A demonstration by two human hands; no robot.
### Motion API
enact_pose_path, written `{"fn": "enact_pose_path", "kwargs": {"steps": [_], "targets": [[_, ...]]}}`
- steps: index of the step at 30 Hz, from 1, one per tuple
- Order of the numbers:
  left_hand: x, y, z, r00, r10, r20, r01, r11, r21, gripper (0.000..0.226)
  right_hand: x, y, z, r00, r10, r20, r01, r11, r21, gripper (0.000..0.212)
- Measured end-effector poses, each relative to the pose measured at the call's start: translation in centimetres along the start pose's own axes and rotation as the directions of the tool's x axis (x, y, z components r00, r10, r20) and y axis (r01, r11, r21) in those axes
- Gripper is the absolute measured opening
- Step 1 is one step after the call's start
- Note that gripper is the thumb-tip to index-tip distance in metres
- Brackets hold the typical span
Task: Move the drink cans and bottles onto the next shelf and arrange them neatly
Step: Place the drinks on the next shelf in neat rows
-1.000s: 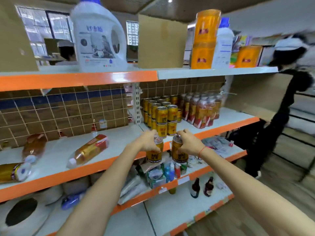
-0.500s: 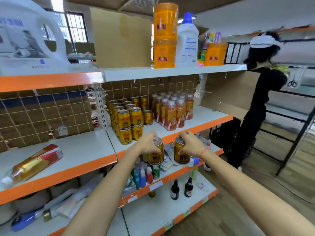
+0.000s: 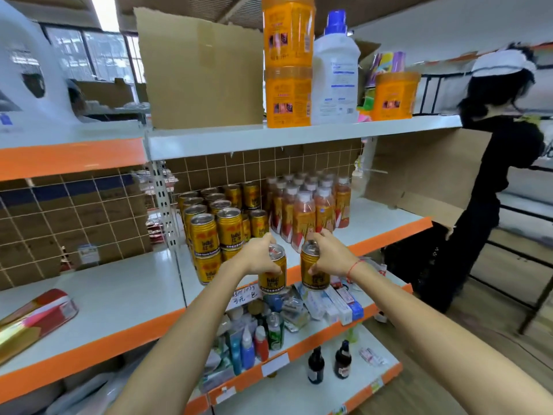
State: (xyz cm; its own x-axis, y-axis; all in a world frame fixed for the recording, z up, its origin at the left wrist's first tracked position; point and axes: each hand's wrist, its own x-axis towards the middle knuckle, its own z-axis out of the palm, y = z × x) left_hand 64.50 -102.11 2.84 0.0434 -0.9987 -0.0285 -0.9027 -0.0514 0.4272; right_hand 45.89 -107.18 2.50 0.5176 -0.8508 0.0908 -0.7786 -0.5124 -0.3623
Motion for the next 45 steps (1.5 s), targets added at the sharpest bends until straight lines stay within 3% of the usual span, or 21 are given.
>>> {"fn": "enact_pose_path", "kwargs": {"steps": [12, 18, 24, 34, 41, 45], "targets": [[6.9, -1.4, -1.5, 1.000, -0.005, 0.011, 0.004, 0.998, 0.059, 0.073, 9.2, 1.4, -1.2, 0.980, -0.190, 0.054, 0.196, 0.974, -0.115, 0.078], [8.6, -0.6, -3.0, 0.999, -0.045, -0.001, 0.045, 0.986, 0.158, 0.073, 13.2, 1.9, -2.6, 0.924, -0.358, 0.133, 0.377, 0.912, -0.164, 0.081], [10.1, 0.2, -5.7, 0.988, -0.100, -0.119, 0.122, 0.974, 0.190, 0.073, 16.5, 1.3, -4.2, 0.864, -0.472, 0.179, 0.500, 0.846, -0.183, 0.086], [12.7, -1.4, -8.3, 0.957, -0.219, -0.190, 0.258, 0.943, 0.212, 0.072, 21.3, 0.0, -4.0, 0.813, -0.558, 0.165, 0.582, 0.785, -0.212, 0.081], [15.5, -4.2, -8.2, 0.944, -0.268, -0.192, 0.309, 0.921, 0.237, 0.069, 25.0, -1.1, -2.4, 0.847, -0.499, 0.185, 0.531, 0.818, -0.222, 0.067], [16.9, -5.3, -8.5, 0.941, -0.282, -0.189, 0.321, 0.920, 0.224, 0.073, 26.9, -1.4, -1.8, 0.871, -0.459, 0.176, 0.489, 0.845, -0.216, 0.069]]}}
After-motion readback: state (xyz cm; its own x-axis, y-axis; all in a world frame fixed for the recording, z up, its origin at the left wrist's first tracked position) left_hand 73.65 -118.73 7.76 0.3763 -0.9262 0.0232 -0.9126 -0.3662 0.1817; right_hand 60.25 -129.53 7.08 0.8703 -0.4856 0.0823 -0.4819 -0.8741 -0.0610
